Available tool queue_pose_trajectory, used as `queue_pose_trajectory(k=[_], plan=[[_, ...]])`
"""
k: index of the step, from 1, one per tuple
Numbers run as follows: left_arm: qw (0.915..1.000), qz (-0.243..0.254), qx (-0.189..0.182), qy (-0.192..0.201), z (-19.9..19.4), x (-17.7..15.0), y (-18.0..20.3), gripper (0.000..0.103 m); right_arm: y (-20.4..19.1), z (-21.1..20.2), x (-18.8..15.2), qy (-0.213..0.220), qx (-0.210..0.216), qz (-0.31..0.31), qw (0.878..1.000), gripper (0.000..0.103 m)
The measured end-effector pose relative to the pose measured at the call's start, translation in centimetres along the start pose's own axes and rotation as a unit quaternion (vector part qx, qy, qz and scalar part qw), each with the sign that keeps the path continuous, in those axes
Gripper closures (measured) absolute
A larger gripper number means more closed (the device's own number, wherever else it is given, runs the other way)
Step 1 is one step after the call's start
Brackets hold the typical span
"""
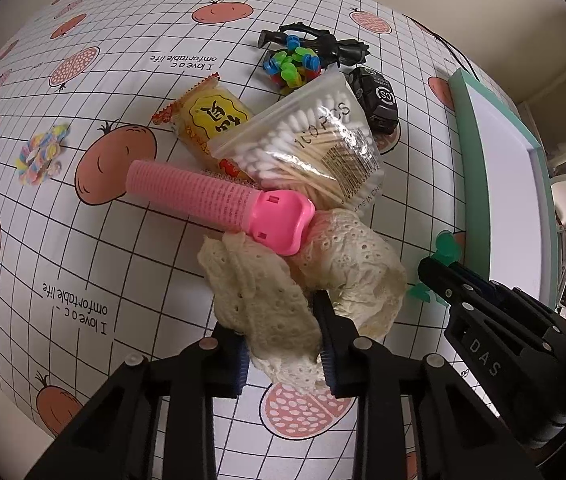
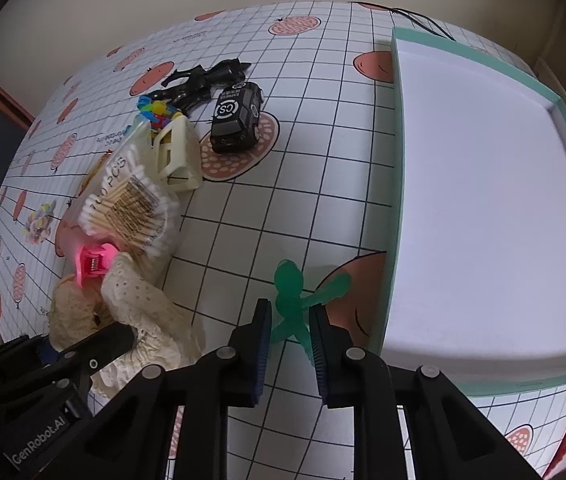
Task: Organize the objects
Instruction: 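Grasp the cream lace doily with the left tool while the right tool grasps the green figure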
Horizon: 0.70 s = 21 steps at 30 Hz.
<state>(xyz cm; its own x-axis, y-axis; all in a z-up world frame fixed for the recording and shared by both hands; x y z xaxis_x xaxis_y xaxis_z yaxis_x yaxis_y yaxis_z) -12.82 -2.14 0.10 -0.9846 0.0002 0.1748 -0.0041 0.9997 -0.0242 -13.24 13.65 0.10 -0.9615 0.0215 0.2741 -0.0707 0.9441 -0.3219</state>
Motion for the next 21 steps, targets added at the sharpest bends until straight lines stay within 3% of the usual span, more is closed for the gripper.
queue_pose_trajectory(k=[13, 21], plan=[[0.9999, -0.003, -0.012, 0.011, -0.9, -0.1, -0.2, 0.091, -0.6, -1.4, -0.1, 0.015, 0.012, 0.005, 1.000, 0.082], [0.9992, -0.009, -0.031, 0.025, -2.4, -0.8, -0.6, 0.092, 0.3, -3.4, -0.9, 0.040, 0.023, 0.008, 0.999, 0.082]])
Point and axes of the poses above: each gripper's, at about its wrist camera, not at the fingertips, and z roughly the way its jaws point, y to its right, x to its top, the point moved 3 cm from there along z, roughly the way its jaws point, and after that the axes turned 12 degrees about x, right-handed, at the moved point
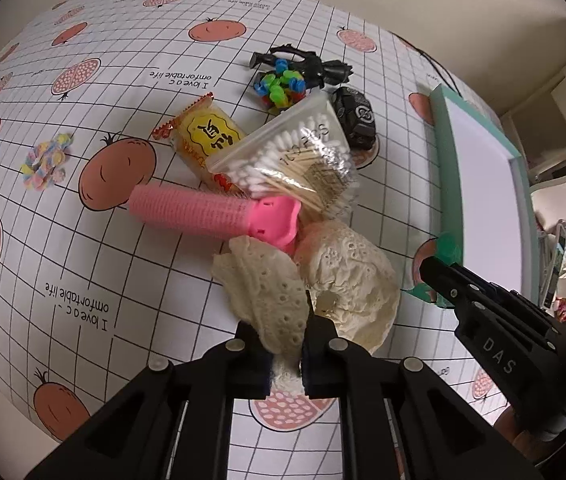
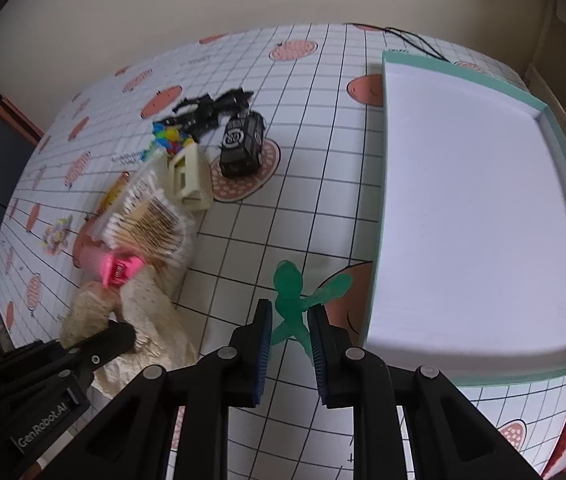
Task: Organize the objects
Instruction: 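Grasp the cream lace doily with the left tool while the right tool grasps the green figure, then carry the doily with the left tool while the right tool carries the green figure to the tray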
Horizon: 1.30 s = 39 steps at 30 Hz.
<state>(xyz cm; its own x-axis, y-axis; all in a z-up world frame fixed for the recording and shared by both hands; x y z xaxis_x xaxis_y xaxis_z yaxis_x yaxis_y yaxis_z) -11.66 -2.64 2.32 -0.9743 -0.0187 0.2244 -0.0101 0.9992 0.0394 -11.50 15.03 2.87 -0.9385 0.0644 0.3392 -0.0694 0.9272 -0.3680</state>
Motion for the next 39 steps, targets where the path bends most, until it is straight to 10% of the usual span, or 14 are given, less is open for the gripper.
queue_pose_trajectory(k=[39], plan=[[0.9752, -0.030, -0.115, 0.187, -7.4, 5.1, 4.7, 0.093, 2.5, -6.2, 3.7, 0.151, -0.018, 0.011, 0.988, 0.083]])
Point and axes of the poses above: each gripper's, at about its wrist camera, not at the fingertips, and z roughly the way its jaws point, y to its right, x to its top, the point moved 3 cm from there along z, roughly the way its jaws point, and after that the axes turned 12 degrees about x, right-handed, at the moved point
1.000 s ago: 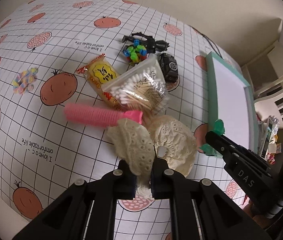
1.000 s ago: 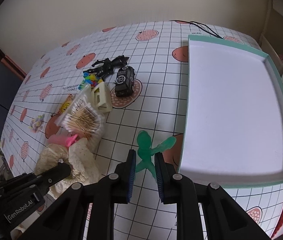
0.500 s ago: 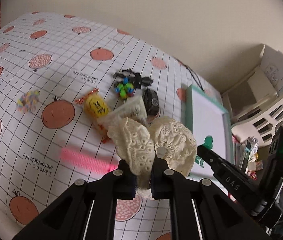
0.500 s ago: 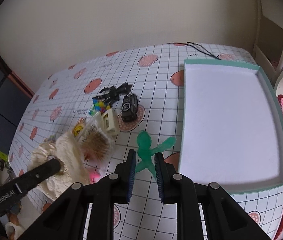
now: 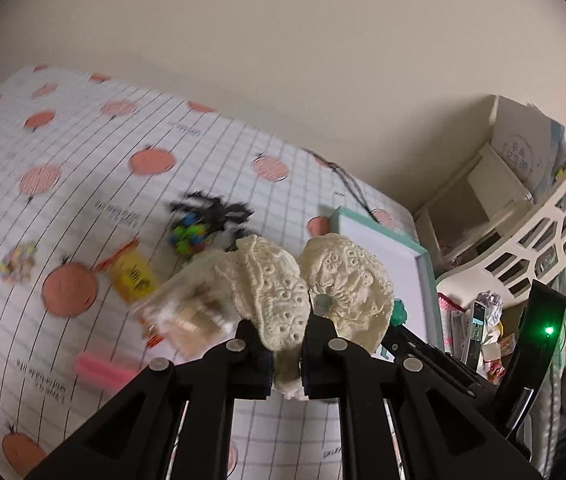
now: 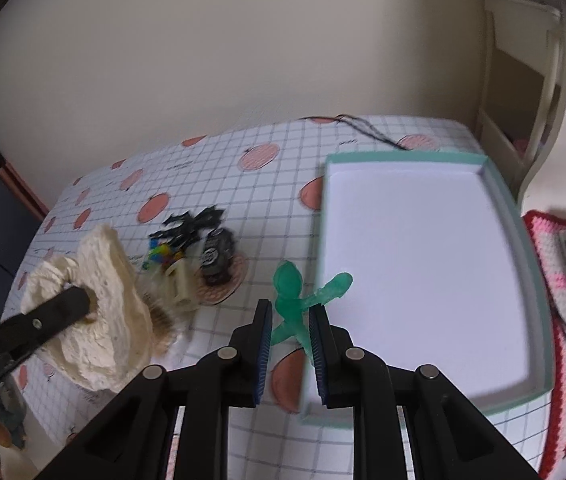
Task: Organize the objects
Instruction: 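Carry the doily with the left tool while the right tool carries the green figure to the tray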
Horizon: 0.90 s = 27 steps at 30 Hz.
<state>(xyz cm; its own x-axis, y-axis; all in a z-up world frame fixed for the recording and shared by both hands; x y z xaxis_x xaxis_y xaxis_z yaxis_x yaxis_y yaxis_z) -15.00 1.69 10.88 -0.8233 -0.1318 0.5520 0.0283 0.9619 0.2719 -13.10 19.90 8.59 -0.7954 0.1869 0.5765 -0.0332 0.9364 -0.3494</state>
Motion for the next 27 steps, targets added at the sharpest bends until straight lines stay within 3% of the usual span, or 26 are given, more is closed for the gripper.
queue_pose_trajectory(k=[12, 27], plan=[[0.9979, 0.054, -0.021, 0.029, 2.4, 2.0, 6.9, 0.093, 6.1, -1.6, 2.4, 0.049, -0.041, 0.027, 0.998, 0.083], [0.9958, 0.084, -0.033, 0.016, 7.9, 2.5, 11.7, 0.093, 12.8, -0.1, 3.7, 0.059, -0.088, 0.057, 0.993, 0.083]])
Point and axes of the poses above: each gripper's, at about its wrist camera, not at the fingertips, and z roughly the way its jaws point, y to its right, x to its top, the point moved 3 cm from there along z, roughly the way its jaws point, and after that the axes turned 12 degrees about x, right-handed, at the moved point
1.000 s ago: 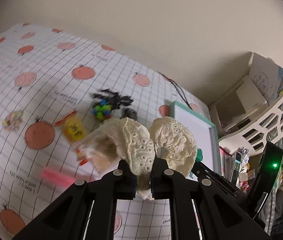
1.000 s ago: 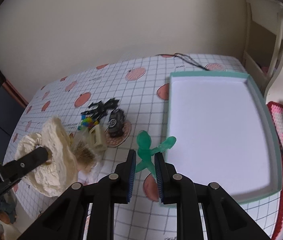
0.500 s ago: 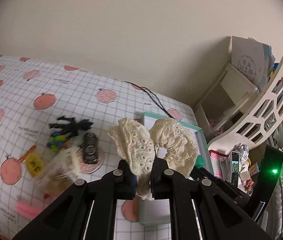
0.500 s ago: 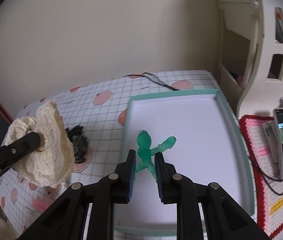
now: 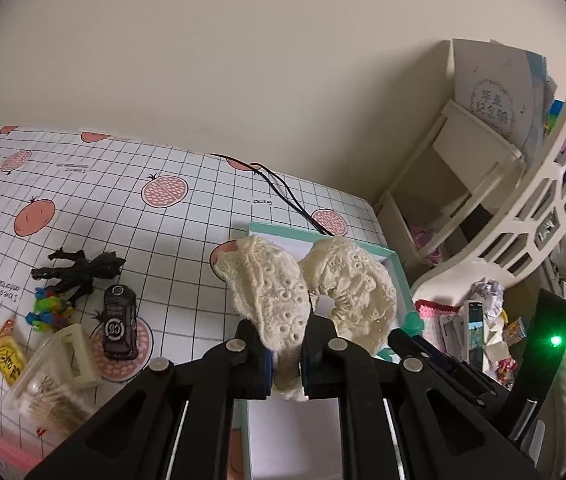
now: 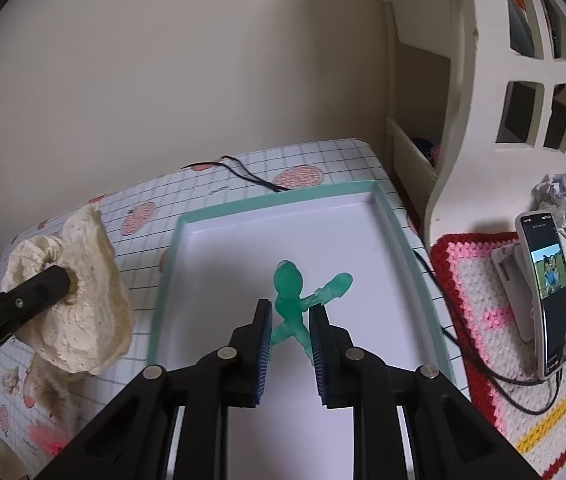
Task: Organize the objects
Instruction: 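Carry the doily with the left tool while the right tool carries the green figure to the tray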
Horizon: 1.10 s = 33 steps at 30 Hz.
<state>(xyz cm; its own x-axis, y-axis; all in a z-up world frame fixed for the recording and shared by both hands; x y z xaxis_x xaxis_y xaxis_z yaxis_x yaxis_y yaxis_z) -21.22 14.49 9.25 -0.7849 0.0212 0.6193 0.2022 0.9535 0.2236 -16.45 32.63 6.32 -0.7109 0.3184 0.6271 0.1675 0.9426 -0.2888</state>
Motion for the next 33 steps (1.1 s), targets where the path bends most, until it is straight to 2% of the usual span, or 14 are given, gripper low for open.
queue_pose_trajectory(k=[16, 22, 33], plan=[[0.9998, 0.007, -0.012, -0.015, 6.2, 0.1, 1.9, 0.093, 1.9, 2.6, 1.8, 0.029, 0.008, 0.016, 0.999, 0.082], [0.9997, 0.009, -0.008, -0.022, 7.9, 0.1, 2.6, 0.093, 3.0, 3.8, 2.0, 0.017, 0.001, 0.025, 1.000, 0.082], [0.9988, 0.024, 0.022, -0.037, 9.8, -0.6, 2.9, 0.093, 3.1, 4.8, 1.5, -0.001, -0.002, 0.021, 1.000, 0.082]])
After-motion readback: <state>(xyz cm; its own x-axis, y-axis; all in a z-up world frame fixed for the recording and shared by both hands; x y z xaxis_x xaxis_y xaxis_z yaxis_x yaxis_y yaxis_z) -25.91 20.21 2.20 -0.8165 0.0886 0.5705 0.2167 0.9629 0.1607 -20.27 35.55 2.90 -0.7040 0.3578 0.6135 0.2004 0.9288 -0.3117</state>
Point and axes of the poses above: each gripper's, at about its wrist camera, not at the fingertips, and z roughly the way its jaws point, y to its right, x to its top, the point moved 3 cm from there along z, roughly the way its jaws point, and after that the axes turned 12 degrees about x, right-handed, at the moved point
